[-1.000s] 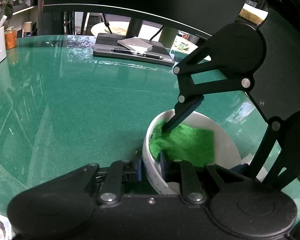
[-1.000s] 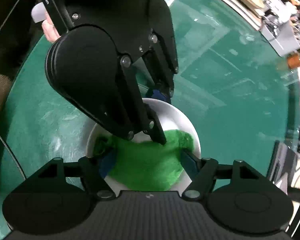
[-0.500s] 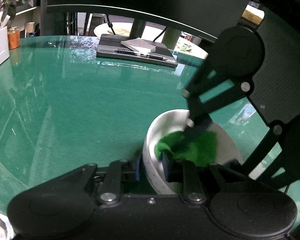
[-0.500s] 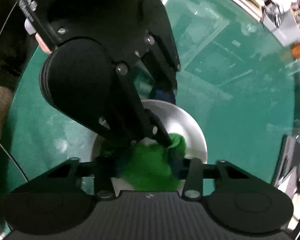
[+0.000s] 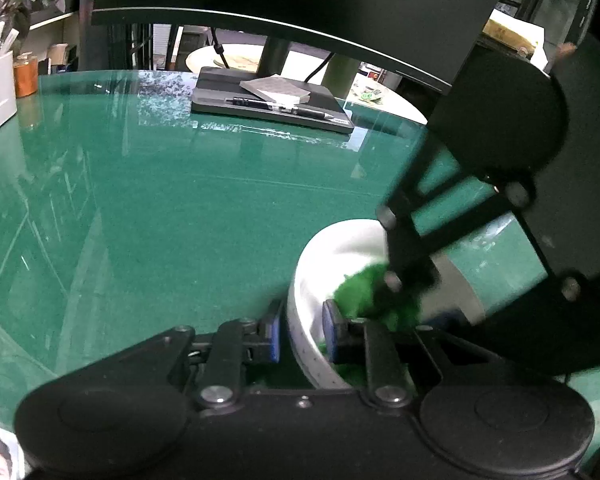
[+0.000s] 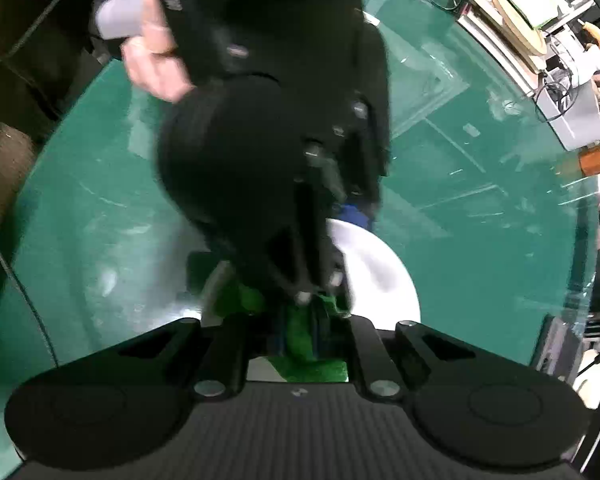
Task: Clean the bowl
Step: 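Twist the bunched cloth around inside the bowl with the right tool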
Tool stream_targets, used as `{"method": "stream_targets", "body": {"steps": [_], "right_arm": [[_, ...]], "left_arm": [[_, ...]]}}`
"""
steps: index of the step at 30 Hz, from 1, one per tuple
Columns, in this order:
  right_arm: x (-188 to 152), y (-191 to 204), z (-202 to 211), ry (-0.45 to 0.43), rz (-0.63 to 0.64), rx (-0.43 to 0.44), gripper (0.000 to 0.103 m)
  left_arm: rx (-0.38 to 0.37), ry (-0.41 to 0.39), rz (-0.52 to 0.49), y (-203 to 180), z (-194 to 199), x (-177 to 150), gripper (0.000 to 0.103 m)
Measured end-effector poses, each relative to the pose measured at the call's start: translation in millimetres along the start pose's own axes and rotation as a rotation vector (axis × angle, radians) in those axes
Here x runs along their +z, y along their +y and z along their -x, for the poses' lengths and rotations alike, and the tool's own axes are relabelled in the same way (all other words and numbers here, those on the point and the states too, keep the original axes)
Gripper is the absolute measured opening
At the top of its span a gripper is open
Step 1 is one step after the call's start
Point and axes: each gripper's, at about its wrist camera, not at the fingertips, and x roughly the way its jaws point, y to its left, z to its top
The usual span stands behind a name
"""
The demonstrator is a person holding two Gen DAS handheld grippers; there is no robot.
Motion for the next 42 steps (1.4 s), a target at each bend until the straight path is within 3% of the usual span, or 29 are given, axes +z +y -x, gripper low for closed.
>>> {"method": "stream_targets", "body": {"steps": [3, 7, 10, 12, 14, 18, 21, 25, 27, 30, 34, 38, 42], "right_arm": [[-5.9, -3.9, -2.7, 0.022, 0.03, -0.065, 0.011], [-15.0, -2.1, 4.4, 0.078, -0.044, -0.092, 0.012], [-17.8, 6.1, 10.9, 0.114, -0.08, -0.041, 0.013], [-19.0, 2.5, 14.6, 0.098, -0.155, 0.004, 0.013], [-17.2, -8.0, 18.0, 0.028, -0.267, 0.106, 0.013], [-14.9, -15.5, 21.6, -0.007, -0.29, 0.178, 0.012], [-19.4, -21.7, 12.9, 0.111, -0.186, 0.08, 0.013], [-15.3, -29.4, 8.4, 0.112, -0.145, -0.029, 0.012], [-7.3, -25.0, 4.1, 0.072, -0.118, -0.058, 0.013], [-9.5, -20.6, 7.9, 0.05, -0.128, -0.052, 0.013], [-19.2, -17.1, 16.5, 0.0, -0.212, 0.132, 0.012], [-26.1, -25.6, 15.0, 0.1, -0.157, 0.046, 0.012], [-14.9, -21.9, 6.6, 0.108, -0.067, -0.06, 0.012]], "left_arm": [[0.005, -0.001, 0.002, 1.4, -0.7, 1.3, 0.021], [0.029, -0.004, -0.007, -2.8, -1.0, 2.0, 0.021], [0.031, -0.006, -0.001, -2.3, -1.3, 2.3, 0.021], [0.037, -0.009, -0.005, -2.8, -1.0, 2.1, 0.021], [0.041, -0.009, -0.012, -3.5, -0.9, 2.3, 0.021], [0.037, -0.006, -0.016, -2.8, -0.2, 1.8, 0.022], [0.019, 0.005, -0.014, -2.8, -0.3, 2.3, 0.022], [0.031, 0.006, -0.025, -5.1, -1.6, 3.0, 0.024], [0.03, 0.005, -0.018, -3.3, -1.1, 2.5, 0.024], [0.042, -0.003, -0.02, -2.3, -0.4, 1.5, 0.024], [0.047, -0.004, -0.019, -0.9, -3.0, 3.6, 0.024], [0.038, 0.005, -0.03, -6.1, -3.7, 3.8, 0.024], [0.059, -0.002, -0.023, -7.3, -3.2, 2.7, 0.028]]}}
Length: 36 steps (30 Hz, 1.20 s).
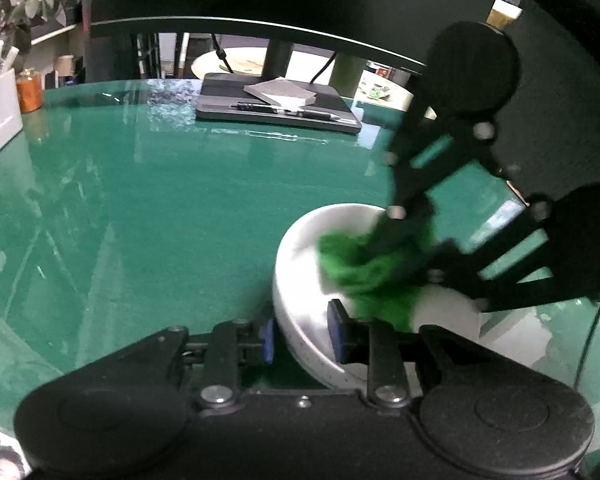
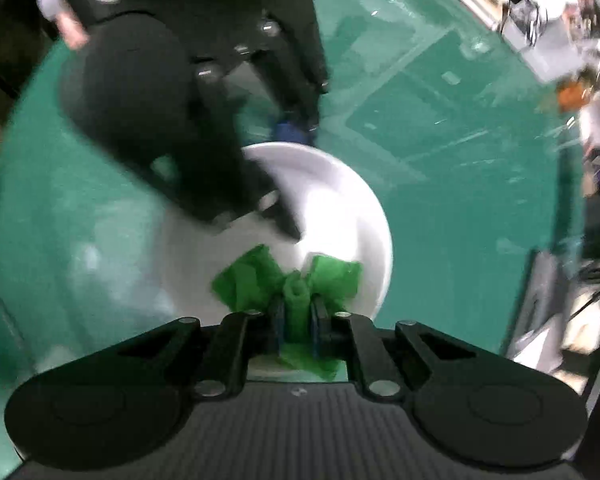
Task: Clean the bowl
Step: 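Twist the bunched cloth around inside the bowl with the right tool, then drop the cloth on the table with the right tool while the left releases the bowl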
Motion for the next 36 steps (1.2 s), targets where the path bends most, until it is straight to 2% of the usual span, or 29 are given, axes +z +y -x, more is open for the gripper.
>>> {"method": "stream_targets", "body": {"steps": [2, 5, 9, 10, 14, 19, 24, 26, 27, 29, 32, 33, 36], "right_arm": [[6.8, 7.7, -2.5, -0.025, 0.041, -0.055, 0.012], [-2.7, 26.0, 13.2, -0.076, 0.009, -0.079, 0.012], [-11.8, 29.7, 21.0, -0.102, -0.036, -0.011, 0.012], [-12.2, 30.5, 20.1, -0.1, -0.037, -0.017, 0.012], [-27.3, 40.3, 34.5, -0.105, -0.08, -0.128, 0.012], [-50.5, 34.0, 65.2, -0.213, -0.262, -0.272, 0.012], [-93.4, 33.7, 94.9, -0.344, -0.547, -0.439, 0.012], [-117.8, 43.2, 98.2, -0.397, -0.719, -0.5, 0.013], [-121.3, 43.2, 97.2, -0.402, -0.737, -0.505, 0.013], [-141.1, 53.7, 88.7, -0.428, -0.88, -0.523, 0.014], [-157.5, 63.2, 71.1, -0.46, -1.026, -0.512, 0.016], [-163.9, 68.9, 67.1, -0.472, -1.076, -0.507, 0.019], [-182.5, 87.7, 58.7, -0.514, -1.229, -0.493, 0.039]], "left_arm": [[0.019, -0.009, 0.006, 2.3, 1.7, -0.8, 0.028], [0.046, -0.02, 0.016, 6.4, 3.1, -1.4, 0.028], [0.077, -0.031, 0.029, 7.9, 1.4, 0.9, 0.029], [0.084, -0.032, 0.029, 7.2, 0.8, 1.8, 0.029], [0.105, -0.033, 0.035, 4.8, -0.7, 4.4, 0.029], [0.134, -0.022, 0.077, 3.2, -3.4, 8.1, 0.029], [0.185, -0.041, 0.098, -6.7, 6.2, 5.8, 0.029], [0.202, -0.051, 0.099, -11.5, 11.7, 4.6, 0.029], [0.211, -0.055, 0.097, -13.8, 14.1, 3.9, 0.029], [0.224, -0.06, 0.1, -18.7, 20.0, 1.2, 0.029], [0.251, -0.071, 0.112, -26.3, 29.4, -4.5, 0.029], [0.261, -0.077, 0.116, -29.3, 32.5, -6.3, 0.029], [0.278, -0.088, 0.113, -36.6, 37.7, -7.9, 0.029]]}}
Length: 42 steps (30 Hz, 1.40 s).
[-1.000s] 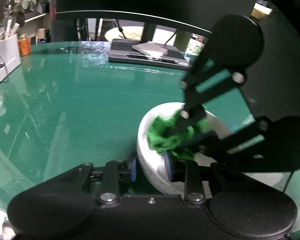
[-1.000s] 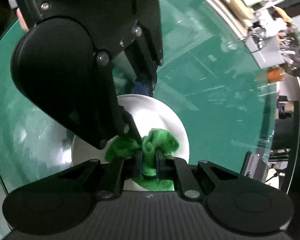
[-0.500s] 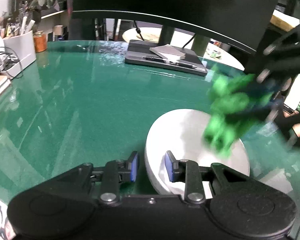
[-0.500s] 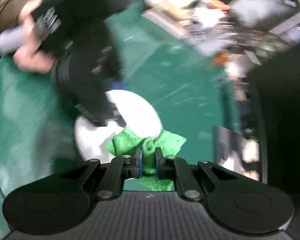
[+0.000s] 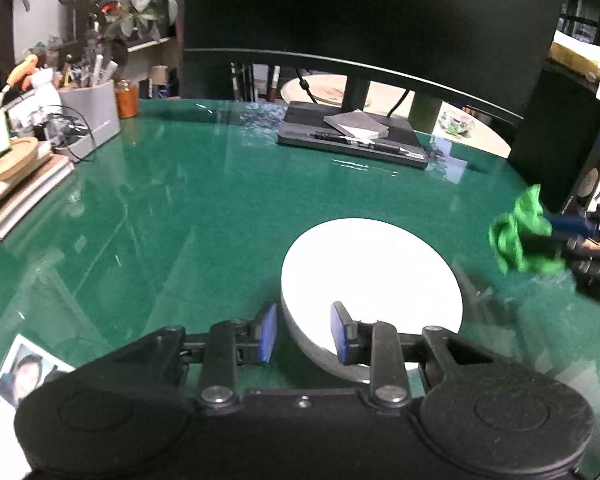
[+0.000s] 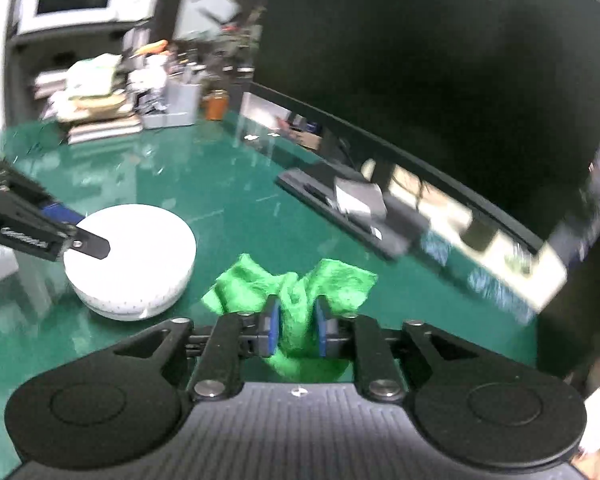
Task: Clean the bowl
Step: 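Drop the cloth on the table with the right tool while the left releases the bowl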
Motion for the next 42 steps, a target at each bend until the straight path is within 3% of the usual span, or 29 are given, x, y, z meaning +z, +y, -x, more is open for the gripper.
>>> {"method": "stream_targets", "body": {"steps": [2, 4, 7, 8, 11, 13, 15, 17, 22, 24, 26, 29, 30, 33, 35, 39, 40, 42], "right_arm": [[-12.0, -6.6, 4.3, -0.011, -0.114, -0.019, 0.06], [-20.9, -13.1, 2.0, -0.023, -0.235, -0.047, 0.089], [-29.2, -20.4, -0.1, -0.04, -0.392, -0.059, 0.096], [-31.9, -21.4, 2.5, -0.044, -0.451, -0.065, 0.103], [-36.5, -14.4, 15.8, -0.067, -0.519, -0.133, 0.103], [-38.6, -6.0, 25.4, -0.078, -0.551, -0.195, 0.103], [-41.8, 8.9, 31.0, -0.038, -0.57, -0.284, 0.103], [-45.3, 17.7, 29.5, 0.001, -0.577, -0.31, 0.103], [-54.3, 25.3, 34.7, 0.025, -0.62, -0.265, 0.103], [-57.8, 20.0, 41.2, 0.01, -0.619, -0.202, 0.103], [-55.5, -2.3, 53.5, -0.069, -0.741, -0.248, 0.102], [-38.5, -36.5, 84.5, -0.267, -0.829, -0.185, 0.103], [-33.0, -40.5, 84.5, -0.256, -0.81, -0.172, 0.103], [-17.8, -35.8, 59.2, 0.032, -0.714, -0.298, 0.103], [-35.3, -6.8, 53.8, 0.069, -0.629, -0.304, 0.103], [-57.4, 37.2, 56.2, 0.053, -0.55, -0.244, 0.103], [-56.9, 49.0, 50.2, 0.076, -0.486, -0.266, 0.103], [-55.8, 63.0, 27.1, 0.12, -0.346, -0.403, 0.103]], "left_arm": [[0.011, -0.009, -0.003, -5.3, 5.6, -1.4, 0.033], [0.02, -0.018, -0.007, -9.3, 9.3, -2.1, 0.035], [0.047, -0.038, -0.011, -14.0, 17.2, -4.2, 0.036], [0.054, -0.043, -0.01, -14.7, 19.3, -4.7, 0.037], [0.078, -0.066, -0.009, -19.2, 28.1, -6.2, 0.049], [0.092, -0.082, -0.013, -24.5, 35.2, -7.7, 0.063], [0.095, -0.09, -0.029, -32.1, 41.3, -10.1, 0.069], [0.095, -0.094, -0.048, -38.8, 45.7, -12.4, 0.077], [0.149, -0.101, -0.054, -44.2, 51.0, -15.8, 0.09], [0.152, -0.102, -0.041, -42.7, 51.9, -16.1, 0.091], [0.154, -0.108, -0.031, -41.8, 53.9, -13.8, 0.091], [0.156, -0.117, -0.02, -41.7, 57.4, -10.4, 0.092], [0.152, -0.12, -0.023, -43.1, 58.9, -10.5, 0.093], [0.144, -0.133, -0.038, -48.1, 64.2, -13.8, 0.096], [0.146, -0.135, -0.045, -47.9, 66.7, -17.4, 0.098], [0.163, -0.131, -0.036, -38.7, 70.5, -22.7, 0.1], [0.168, -0.132, -0.032, -35.6, 71.5, -23.5, 0.1], [0.17, -0.137, -0.018, -29.2, 74.6, -25.0, 0.1]]}}
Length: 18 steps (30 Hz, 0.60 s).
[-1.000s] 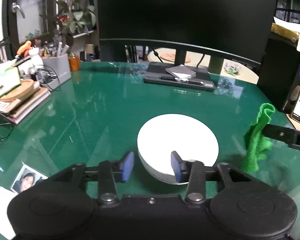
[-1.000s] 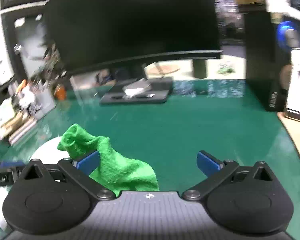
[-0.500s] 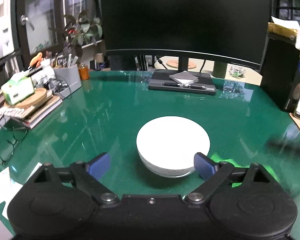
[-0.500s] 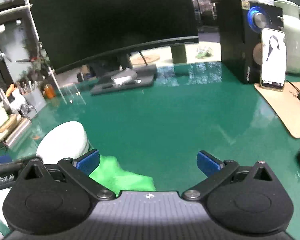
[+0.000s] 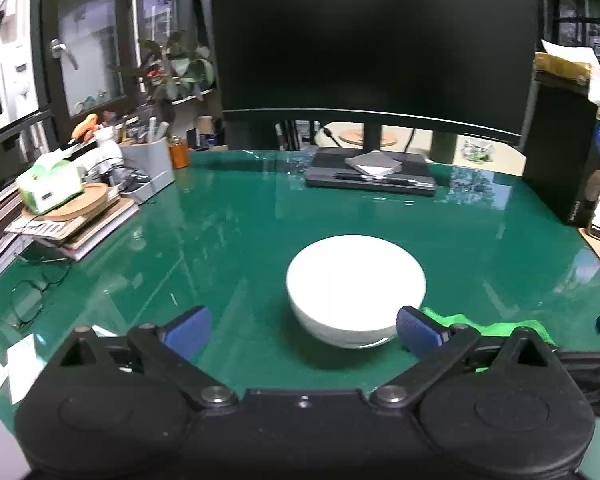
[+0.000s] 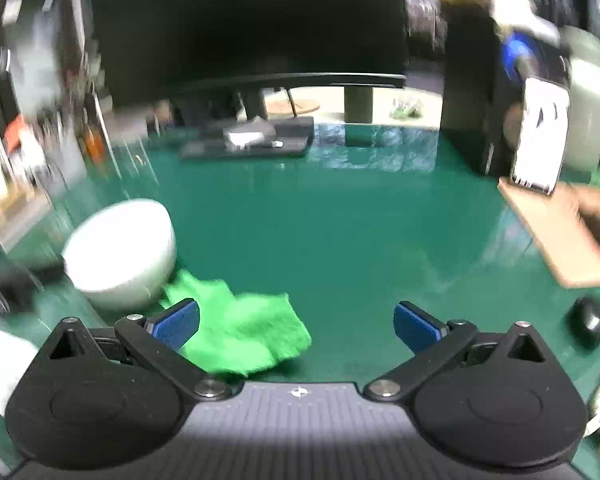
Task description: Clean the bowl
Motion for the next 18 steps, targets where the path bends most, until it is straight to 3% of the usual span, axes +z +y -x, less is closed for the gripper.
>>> {"method": "stream_targets", "body": {"steps": [2, 4, 7, 11, 13, 18], "right_arm": [[1.5, 8.6, -23.6, 0.021, 0.06, -0.089, 0.103], [5.8, 8.8, -44.2, 0.064, 0.065, -0.108, 0.103], [24.4, 6.9, -73.1, 0.039, 0.087, -0.204, 0.103], [44.2, 5.4, -56.5, 0.065, 0.074, -0.257, 0.103], [44.1, 5.1, -31.9, 0.07, 0.037, -0.254, 0.103], [25.4, -1.0, 14.2, 0.076, -0.122, -0.099, 0.103]], "left_arm": [[-0.008, -0.004, 0.02, 4.8, 1.9, -0.7, 0.102], [-0.017, 0.001, 0.031, 7.6, 0.3, -1.0, 0.102], [-0.023, 0.013, 0.033, 9.3, -4.5, -0.1, 0.102], [-0.028, 0.01, 0.012, 11.1, -5.8, 2.2, 0.102], [-0.043, 0.015, 0.022, 13.1, -5.7, 3.2, 0.102], [-0.047, 0.029, 0.03, 14.3, -5.1, -0.1, 0.102]]}}
